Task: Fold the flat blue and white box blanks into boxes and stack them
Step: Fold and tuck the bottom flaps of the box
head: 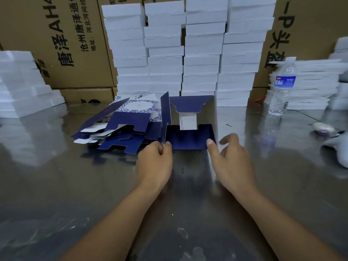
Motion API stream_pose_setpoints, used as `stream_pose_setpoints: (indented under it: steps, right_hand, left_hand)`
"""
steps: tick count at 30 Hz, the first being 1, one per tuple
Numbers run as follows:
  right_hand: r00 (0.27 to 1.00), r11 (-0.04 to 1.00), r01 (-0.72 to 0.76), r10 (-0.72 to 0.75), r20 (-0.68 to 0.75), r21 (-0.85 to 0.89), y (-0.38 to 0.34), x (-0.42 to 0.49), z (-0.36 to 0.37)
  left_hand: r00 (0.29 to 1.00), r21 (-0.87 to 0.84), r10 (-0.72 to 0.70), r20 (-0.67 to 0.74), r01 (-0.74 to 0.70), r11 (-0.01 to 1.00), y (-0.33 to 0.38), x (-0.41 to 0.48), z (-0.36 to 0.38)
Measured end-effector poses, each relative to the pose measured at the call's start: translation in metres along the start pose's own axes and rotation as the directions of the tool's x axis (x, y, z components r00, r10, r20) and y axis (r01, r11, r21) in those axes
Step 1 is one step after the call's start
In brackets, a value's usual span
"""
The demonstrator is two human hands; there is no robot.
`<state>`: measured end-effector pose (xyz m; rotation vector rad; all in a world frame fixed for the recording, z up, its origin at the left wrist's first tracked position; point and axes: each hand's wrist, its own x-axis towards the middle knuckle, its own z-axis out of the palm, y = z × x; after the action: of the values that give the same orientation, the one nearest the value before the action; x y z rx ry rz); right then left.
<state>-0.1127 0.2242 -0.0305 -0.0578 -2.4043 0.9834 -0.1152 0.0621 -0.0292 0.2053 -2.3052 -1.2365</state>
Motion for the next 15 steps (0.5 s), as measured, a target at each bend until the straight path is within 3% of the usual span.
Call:
stream_pose_setpoints:
  steps: [2,5,7,10,15]
  right_hand:
    - [1.000,0.995,0.018,-0.017,-0.016,0.100,0.000,0.002,-0.001]
    - [0.983,0.953,0.179,-0.185,0.000,0.243,-0.004,0.002,-0.003]
    - [0.958,0.920,0.265,-0.285,0.028,0.287,-0.006,0.002,0.000]
    - [0.946,0.913,0.247,-0.299,0.121,0.325,-0.005,0.003,0.003]
    - [0.912,0.863,0.190,-0.332,0.242,0.468,-0.003,0.003,0.000]
  left_hand:
    - [1.000,0.063,-0.010,0.024,0.009,0.998,-0.001,0.001,0.001]
    - [0.992,0.165,-0.083,0.090,0.067,0.984,-0.003,0.002,0.004]
    - [0.988,0.027,-0.088,0.124,0.085,0.996,0.000,0.002,0.003]
    - [0.991,-0.270,0.009,0.134,0.028,0.963,0.006,-0.002,0.000]
    - [0.985,-0.435,0.164,0.060,-0.122,0.892,0.013,-0.006,-0.004]
